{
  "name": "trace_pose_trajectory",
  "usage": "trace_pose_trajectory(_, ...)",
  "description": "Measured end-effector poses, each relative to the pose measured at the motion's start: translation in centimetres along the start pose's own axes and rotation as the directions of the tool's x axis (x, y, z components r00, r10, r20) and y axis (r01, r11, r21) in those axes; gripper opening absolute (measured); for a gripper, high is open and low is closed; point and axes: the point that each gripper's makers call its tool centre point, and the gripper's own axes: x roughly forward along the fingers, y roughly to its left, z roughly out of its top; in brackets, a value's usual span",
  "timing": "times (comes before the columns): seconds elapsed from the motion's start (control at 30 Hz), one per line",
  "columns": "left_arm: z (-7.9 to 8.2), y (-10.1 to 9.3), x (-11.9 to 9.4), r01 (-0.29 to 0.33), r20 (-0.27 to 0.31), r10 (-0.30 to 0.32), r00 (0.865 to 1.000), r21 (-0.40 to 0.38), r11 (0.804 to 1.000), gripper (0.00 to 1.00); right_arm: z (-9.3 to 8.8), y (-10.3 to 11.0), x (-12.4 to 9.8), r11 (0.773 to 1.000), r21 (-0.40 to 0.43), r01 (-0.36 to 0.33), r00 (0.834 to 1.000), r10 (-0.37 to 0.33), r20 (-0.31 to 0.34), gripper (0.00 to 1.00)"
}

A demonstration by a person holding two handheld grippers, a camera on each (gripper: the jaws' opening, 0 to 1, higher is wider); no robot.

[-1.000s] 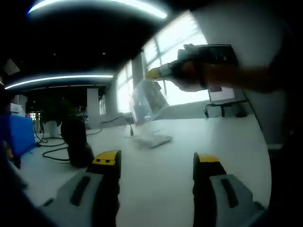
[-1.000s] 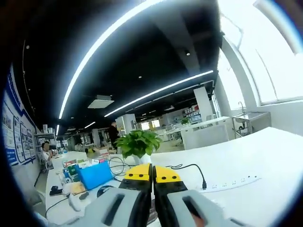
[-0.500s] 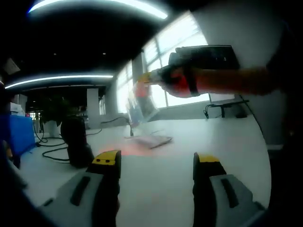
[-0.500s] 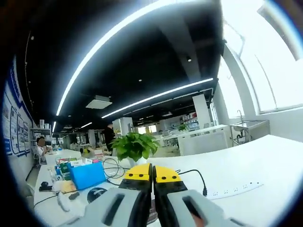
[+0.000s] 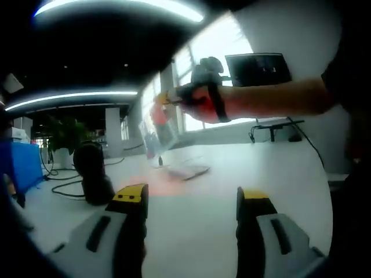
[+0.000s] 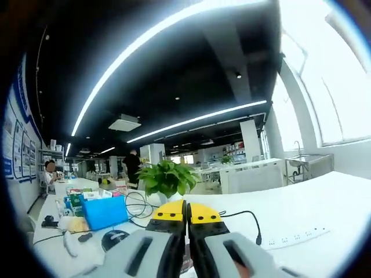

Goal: Clip sheet goods on table flip sheet goods clip sheet goods scan sheet goods put sheet goods back to table

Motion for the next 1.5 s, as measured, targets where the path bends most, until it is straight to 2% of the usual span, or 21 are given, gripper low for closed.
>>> trace_pose_trajectory(0.27, 0.0, 0.0, 0.0, 0.001, 0.0, -0.001, 1.0, 0.006, 1.0, 0.54, -0.9, 0.0, 0.6, 1.0, -0.018, 0.013, 1.0, -0.013, -0.001, 0.0)
trace_pose_trajectory(0.67, 0.1, -0.1, 0.0, 0.005, 0.004, -0.005, 1.0, 0.01, 1.0, 0.54, -1.3, -0.3, 1.6, 0.999, -0.014, 0.037, 0.999, -0.036, 0.015, 0.0)
trace_pose_trajectory(0.83, 0.0, 0.0, 0.0, 0.004, 0.002, -0.004, 1.0, 0.01, 1.0, 0.54, -1.3, 0.0, 1.9, 0.999, -0.023, 0.027, 0.999, -0.027, 0.021, 0.0)
trace_pose_trajectory(1.07, 0.0, -0.1, 0.1, 0.004, 0.001, -0.004, 1.0, 0.015, 1.0, 0.54, -1.8, 0.1, 2.3, 0.997, -0.071, 0.035, 0.999, -0.032, 0.037, 0.0)
trace_pose_trajectory(1.23, 0.0, -0.2, 0.1, 0.008, 0.0, -0.008, 1.0, 0.016, 1.0, 0.54, -2.6, 0.3, 2.5, 0.99, -0.135, 0.03, 0.999, -0.025, 0.036, 0.0)
trace_pose_trajectory(1.5, -0.1, -0.3, 0.1, 0.012, -0.003, -0.012, 1.0, 0.018, 1.0, 0.54, -3.1, 0.4, 2.4, 0.99, -0.139, 0.026, 0.999, -0.022, 0.033, 0.0)
